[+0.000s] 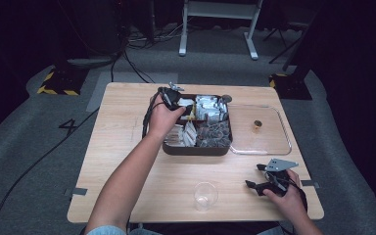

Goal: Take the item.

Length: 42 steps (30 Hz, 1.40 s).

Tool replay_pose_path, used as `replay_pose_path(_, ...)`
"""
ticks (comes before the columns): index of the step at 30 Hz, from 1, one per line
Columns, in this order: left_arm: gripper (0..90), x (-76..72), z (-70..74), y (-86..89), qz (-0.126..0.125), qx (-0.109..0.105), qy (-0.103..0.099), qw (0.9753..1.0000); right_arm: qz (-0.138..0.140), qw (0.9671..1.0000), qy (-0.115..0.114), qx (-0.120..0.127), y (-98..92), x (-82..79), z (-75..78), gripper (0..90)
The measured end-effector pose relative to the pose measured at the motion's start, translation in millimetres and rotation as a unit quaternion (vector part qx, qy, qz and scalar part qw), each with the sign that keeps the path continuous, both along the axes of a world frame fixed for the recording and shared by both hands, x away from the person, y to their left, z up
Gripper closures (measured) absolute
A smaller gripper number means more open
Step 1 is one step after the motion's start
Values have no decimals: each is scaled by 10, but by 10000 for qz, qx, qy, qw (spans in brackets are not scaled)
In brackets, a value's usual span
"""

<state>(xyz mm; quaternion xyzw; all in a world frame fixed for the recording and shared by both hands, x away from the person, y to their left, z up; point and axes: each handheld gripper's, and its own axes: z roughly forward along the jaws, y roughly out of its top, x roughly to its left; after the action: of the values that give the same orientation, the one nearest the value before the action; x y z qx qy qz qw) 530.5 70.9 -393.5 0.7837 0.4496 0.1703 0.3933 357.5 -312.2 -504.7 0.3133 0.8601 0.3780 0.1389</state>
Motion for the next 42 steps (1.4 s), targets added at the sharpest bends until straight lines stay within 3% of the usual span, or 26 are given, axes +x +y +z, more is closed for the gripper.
replay_pose_path(4, 344, 71, -88, -39, -35, 51, 202, 9998, 5, 10000, -3, -1, -1, 1, -1, 153)
replay_pose_path(9, 419, 172, -222, -70, 8, 114, 445, 9989, 4, 10000, -4, -2, -1, 1, 0, 153)
replay_pose_path(17, 498, 285, -408, -95, -35, 379, 603, 9975, 8, 10000, -5, -6, -1, 2, 0, 152)
replay_pose_path(20, 544, 316, -470, -77, -58, 368, 736, 9966, 17, 10000, -6, -4, -2, 3, -1, 153)
replay_pose_path(25, 573, 359, -481, -89, -68, 450, 760, 9961, 31, 10000, -4, -6, -6, 5, 0, 153)
replay_pose_path(29, 607, 403, -505, -153, -174, 707, 857, 9937, 41, 10000, -5, -4, -7, 6, 0, 153)
replay_pose_path(32, 614, 420, -513, -177, -202, 782, 855, 9931, 43, 10000, -5, -4, -7, 6, 0, 153)
replay_pose_path(39, 613, 457, -571, -239, -278, 774, 964, 9919, 42, 10000, -7, -8, -7, 5, 0, 153)
replay_pose_path(42, 671, 459, -580, -257, -302, 826, 990, 9912, 42, 10000, -8, -9, -7, 5, 0, 153)
